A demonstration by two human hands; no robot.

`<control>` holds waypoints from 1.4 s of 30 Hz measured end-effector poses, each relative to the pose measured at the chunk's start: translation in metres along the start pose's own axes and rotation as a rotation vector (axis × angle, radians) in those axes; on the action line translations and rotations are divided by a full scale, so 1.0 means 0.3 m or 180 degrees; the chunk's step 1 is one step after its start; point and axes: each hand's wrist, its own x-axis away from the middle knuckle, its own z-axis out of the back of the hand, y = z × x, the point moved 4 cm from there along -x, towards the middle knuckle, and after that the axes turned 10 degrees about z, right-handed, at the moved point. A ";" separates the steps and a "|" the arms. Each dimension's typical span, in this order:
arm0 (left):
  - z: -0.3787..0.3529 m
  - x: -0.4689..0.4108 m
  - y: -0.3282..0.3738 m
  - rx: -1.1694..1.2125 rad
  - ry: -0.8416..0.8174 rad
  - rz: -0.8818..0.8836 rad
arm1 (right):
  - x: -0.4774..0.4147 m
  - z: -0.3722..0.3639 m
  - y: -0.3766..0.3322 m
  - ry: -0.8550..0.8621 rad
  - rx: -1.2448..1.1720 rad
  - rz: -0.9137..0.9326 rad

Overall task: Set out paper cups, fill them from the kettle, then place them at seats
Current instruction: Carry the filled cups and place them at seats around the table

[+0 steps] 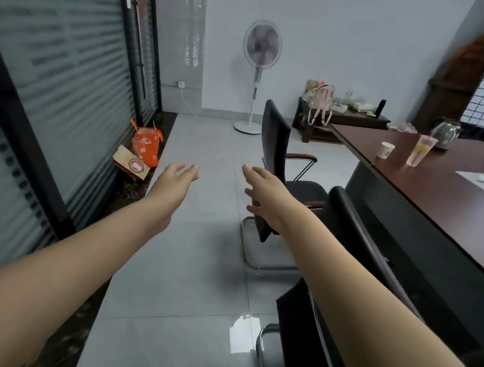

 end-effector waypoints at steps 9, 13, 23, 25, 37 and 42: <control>0.170 -0.667 0.118 -0.0187 -0.0152 -0.0006 | -0.647 -0.173 -0.020 0.0085 -0.0024 -0.0087; 0.192 -0.921 0.193 -0.0143 -0.0204 -0.0003 | -0.897 -0.213 -0.028 0.0134 0.0050 -0.0100; 0.057 -1.632 0.296 -0.0029 -0.0508 0.0131 | -1.649 -0.192 0.059 0.0397 -0.0018 -0.0144; 0.017 -1.809 0.345 0.0040 -0.0503 0.0155 | -1.841 -0.169 0.068 0.0391 -0.0028 -0.0112; -0.185 -2.679 0.693 0.0080 -0.0647 0.0070 | -2.745 0.002 -0.025 0.0504 -0.0114 -0.0042; -0.288 -3.018 0.727 -0.0016 -0.0812 0.0108 | -3.055 0.071 0.018 0.0642 -0.0131 -0.0096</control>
